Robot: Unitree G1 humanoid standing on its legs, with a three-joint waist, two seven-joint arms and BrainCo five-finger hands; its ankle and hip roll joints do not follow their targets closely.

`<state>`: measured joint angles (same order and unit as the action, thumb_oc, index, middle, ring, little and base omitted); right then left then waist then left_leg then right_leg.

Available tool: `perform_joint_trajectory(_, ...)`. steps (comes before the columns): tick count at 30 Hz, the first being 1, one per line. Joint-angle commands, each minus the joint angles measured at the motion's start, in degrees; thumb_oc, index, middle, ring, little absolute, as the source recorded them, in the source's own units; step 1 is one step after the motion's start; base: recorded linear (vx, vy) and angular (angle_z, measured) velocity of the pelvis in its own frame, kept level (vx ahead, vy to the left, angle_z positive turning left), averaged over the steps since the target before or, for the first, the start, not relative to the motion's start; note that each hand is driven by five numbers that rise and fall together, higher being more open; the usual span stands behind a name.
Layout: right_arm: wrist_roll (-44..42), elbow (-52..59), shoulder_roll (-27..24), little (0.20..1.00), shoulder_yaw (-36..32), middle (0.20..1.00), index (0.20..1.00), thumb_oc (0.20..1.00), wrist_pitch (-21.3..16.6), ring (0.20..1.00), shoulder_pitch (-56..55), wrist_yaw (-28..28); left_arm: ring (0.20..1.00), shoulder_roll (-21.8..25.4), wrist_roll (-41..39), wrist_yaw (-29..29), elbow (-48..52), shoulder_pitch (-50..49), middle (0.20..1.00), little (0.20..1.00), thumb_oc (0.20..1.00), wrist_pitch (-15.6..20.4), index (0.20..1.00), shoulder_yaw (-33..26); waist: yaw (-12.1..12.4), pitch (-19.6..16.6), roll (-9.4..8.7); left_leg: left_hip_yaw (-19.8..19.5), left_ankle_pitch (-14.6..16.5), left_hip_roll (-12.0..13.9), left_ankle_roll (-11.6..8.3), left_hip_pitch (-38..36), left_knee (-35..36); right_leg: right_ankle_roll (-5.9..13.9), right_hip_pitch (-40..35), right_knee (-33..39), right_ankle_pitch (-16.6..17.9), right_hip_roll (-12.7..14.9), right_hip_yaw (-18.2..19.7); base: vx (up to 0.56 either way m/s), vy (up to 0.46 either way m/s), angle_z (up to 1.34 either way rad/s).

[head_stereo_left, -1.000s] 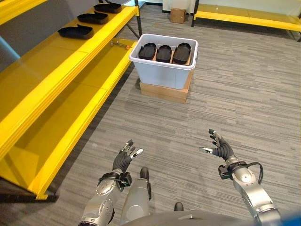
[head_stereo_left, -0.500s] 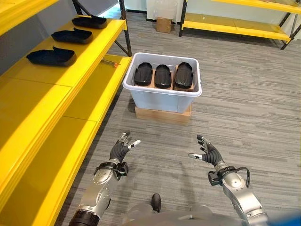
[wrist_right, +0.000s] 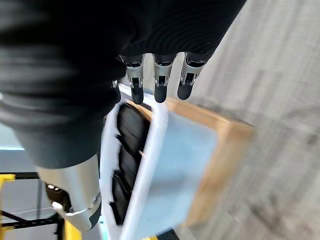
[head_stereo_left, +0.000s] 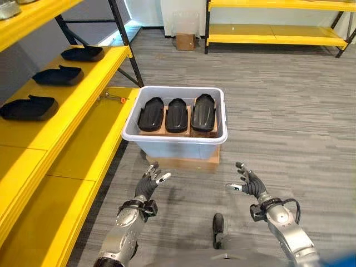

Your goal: Move parts from the plastic box to the shelf.

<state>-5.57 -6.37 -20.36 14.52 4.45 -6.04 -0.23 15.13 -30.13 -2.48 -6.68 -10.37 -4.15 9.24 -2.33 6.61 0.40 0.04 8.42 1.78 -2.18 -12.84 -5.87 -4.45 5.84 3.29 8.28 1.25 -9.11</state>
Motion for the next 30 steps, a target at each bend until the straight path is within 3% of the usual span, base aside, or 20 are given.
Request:
perform_joint_trajectory(1,-2.1,1.9,-0.2,1.0,-0.7,1.0,1.0,1.0,-3.2,1.0,0.5,-0.3,1.0,2.6,0.2,0.4,1.2,1.3,1.0,1.0,1.0,3.0,1.0,0.1,0.1,-1.8,-0.92,-1.0,-7.3,-0.9,0.25,2.1,2.1,7.0,-1.2,-2.6,1.1,2.2,0.6,0.16,-0.123,0.2)
perform_joint_trajectory(6,-2.0,2.0,-1.6,1.0,-1.5,1.0,1.0,1.0,-3.2,1.0,-0.6,-0.1,1.0,2.5,-1.0,0.4,1.6,0.3,1.0,1.0,1.0,2.9,1.0,0.3,0.3,-1.8,-1.69,-1.8,-10.1,0.0,-1.33,3.9,-4.0,5.4,-3.7,-1.1,-0.5,0.9,0.6,0.15,-0.122,0.08)
perform_joint_trajectory(7,-2.0,1.8,-1.8,1.0,-1.9,1.0,1.0,1.0,-3.2,1.0,-1.0,0.0,1.0,2.2,-1.2,0.4,1.6,-0.2,1.0,1.0,1.0,3.0,1.0,0.0,0.6,-1.2,-2.45,-1.9,-13.8,0.0,-2.06,7.2,-12.7,4.3,-4.9,-1.0,-1.5,0.6,1.2,0.07,-0.116,0.04)
perform_joint_trajectory(9,-2.1,1.7,-2.6,1.0,-2.1,1.0,1.0,1.0,-3.2,1.0,-1.2,-0.1,1.0,2.4,-1.5,0.4,1.7,-0.8,1.0,1.0,1.0,3.0,1.0,-0.2,2.1,1.0,-4.38,-2.2,-15.8,-2.9,-2.57,14.4,-27.6,3.23,-6.5,-1.0,-1.9,1.7,1.6,0.08,-0.147,-0.02)
perform_joint_trajectory(11,-2.1,1.7,-2.7,1.0,-2.1,1.0,1.0,1.0,-3.2,1.0,-1.3,-0.2,1.0,2.3,-1.8,0.4,1.8,-1.2,1.0,1.0,1.0,3.0,1.0,-0.3,2.4,1.4,-4.73,-1.3,-15.5,-2.3,-1.98,15.9,-27.8,3.19,-6.9,-0.8,-1.9,1.8,1.7,0.06,-0.049,-0.08)
perform_joint_trajectory(12,-1.9,1.7,-2.7,1.0,-2.1,1.0,1.0,1.0,-3.2,1.0,-1.3,-0.2,1.0,2.3,-2.0,0.5,1.8,-1.5,1.0,1.0,1.0,2.9,1.0,-0.4,2.5,1.6,-4.88,0.3,-15.2,-0.3,-1.41,16.8,-25.8,3.32,-7.5,-0.4,-1.9,1.9,1.8,0.15,0.033,0.02)
perform_joint_trajectory(13,-2.1,1.8,-2.6,1.0,-2.4,1.0,1.0,1.0,-3.2,1.0,-1.7,-0.6,1.0,2.5,-2.2,0.5,2.0,-2.2,1.0,1.0,1.0,2.7,1.0,-0.6,3.0,1.6,-5.52,1.5,-14.3,4.0,-0.8,17.2,-18.1,4.11,-8.5,0.1,-2.5,2.5,2.2,0.19,0.108,0.15)
perform_joint_trajectory(14,-2.1,1.9,-2.4,1.0,-2.6,1.0,1.0,1.0,-3.3,1.0,-1.9,-0.8,1.0,2.7,-2.1,0.4,2.0,-2.2,1.0,1.0,1.0,2.8,1.0,-0.5,3.1,1.5,-5.52,1.7,-14.2,6.6,-0.81,16.3,-10.9,4.74,-8.6,0.0,-3.0,2.7,2.4,0.21,0.178,0.09)
perform_joint_trajectory(15,-2.0,2.1,-2.4,1.0,-2.8,1.0,1.0,1.0,-3.4,1.0,-2.1,-1.1,1.0,2.8,-2.0,0.1,1.9,-2.1,1.0,1.0,1.0,2.9,1.0,-0.4,3.1,1.5,-5.18,1.5,-15.3,9.3,-1.48,15.2,-3.4,5.4,-8.7,-0.2,-3.8,2.8,2.7,0.22,0.357,-0.01)
perform_joint_trajectory(16,-2.2,2.2,-2.5,1.0,-3.2,1.0,1.0,1.0,-3.7,1.0,-2.3,-1.5,1.0,2.4,-1.6,-0.2,1.1,-2.1,1.0,1.0,1.0,3.1,1.0,-0.3,3.2,1.4,-3.15,1.0,-21.1,14.4,-4.56,14.6,7.3,6.38,-9.7,-0.5,-6.0,2.6,3.6,0.2,0.393,-0.15)
perform_joint_trajectory(17,-2.3,2.5,-2.4,1.0,-3.5,1.0,1.0,1.0,-3.7,1.0,-2.7,-1.4,1.0,2.4,-1.7,-0.2,1.1,-2.1,1.0,1.0,1.0,3.1,1.0,-0.5,3.1,1.4,-2.62,0.7,-21.8,14.9,-5.22,14.4,7.3,6.86,-10.0,-0.7,-6.5,3.1,3.7,0.19,0.376,-0.27)
perform_joint_trajectory(18,-2.3,2.4,-2.2,1.0,-3.2,1.0,1.0,1.0,-3.6,1.0,-2.8,-0.9,1.0,2.1,-1.9,0.0,0.8,-2.2,1.0,1.0,1.0,3.2,1.0,-0.6,3.1,0.9,-2.14,0.5,-19.2,14.1,-4.76,13.2,7.9,7.26,-10.3,-0.9,-7.1,3.4,3.9,0.13,0.232,-0.54)
perform_joint_trajectory(20,-2.2,2.2,-1.8,1.0,-2.9,1.0,1.0,1.0,-3.6,1.0,-2.8,-0.7,1.0,2.2,-1.9,0.2,0.5,-2.1,1.0,1.0,1.0,3.2,1.0,-0.3,2.9,0.2,-1.68,2.5,-17.5,13.5,-5.17,12.0,8.6,7.68,-11.1,-1.0,-6.8,4.4,3.8,0.14,0.241,-0.7)
perform_joint_trajectory(22,-1.9,3.5,-1.3,1.0,-3.0,1.0,1.0,1.0,-3.5,1.0,-3.2,0.0,1.0,2.6,-2.0,1.0,0.9,-2.2,1.0,1.0,1.0,3.1,1.0,0.3,3.0,0.1,-1.9,3.6,-14.4,10.8,-4.03,11.6,7.0,9.11,-12.1,-0.9,-6.2,7.5,4.0,0.18,0.336,-0.21)
perform_joint_trajectory(26,-1.8,4.0,-0.9,1.0,-2.5,1.0,1.0,1.0,-3.3,1.0,-2.8,0.1,1.0,3.5,-2.2,0.8,1.5,-1.9,1.0,1.0,1.0,3.3,1.0,0.5,3.1,0.2,-2.32,5.2,-12.4,9.0,-3.12,11.7,5.8,10.26,-11.4,-1.0,-5.0,9.8,4.6,0.07,0.265,-0.04)
perform_joint_trajectory(27,-3.3,8.3,-0.7,1.0,-2.0,1.0,1.0,1.0,-4.2,1.0,-1.9,0.7,1.0,5.0,-1.8,0.4,2.2,-0.5,1.0,1.0,1.0,3.9,1.0,-0.7,3.0,0.0,-3.69,8.2,-10.2,6.8,-1.94,11.5,5.7,12.54,-9.4,0.0,-3.1,12.3,6.0,0.09,0.318,-0.09)
perform_joint_trajectory(30,-3.6,11.5,-1.2,1.0,-2.5,1.0,1.0,1.0,-5.0,1.0,-2.2,0.9,1.0,5.1,-1.6,0.0,3.0,0.2,1.0,1.0,1.0,4.6,1.0,-1.8,2.7,0.0,-4.36,8.7,-9.8,6.4,-1.82,11.5,5.9,13.02,-9.3,0.7,-2.7,12.8,6.1,0.05,0.128,-0.51)
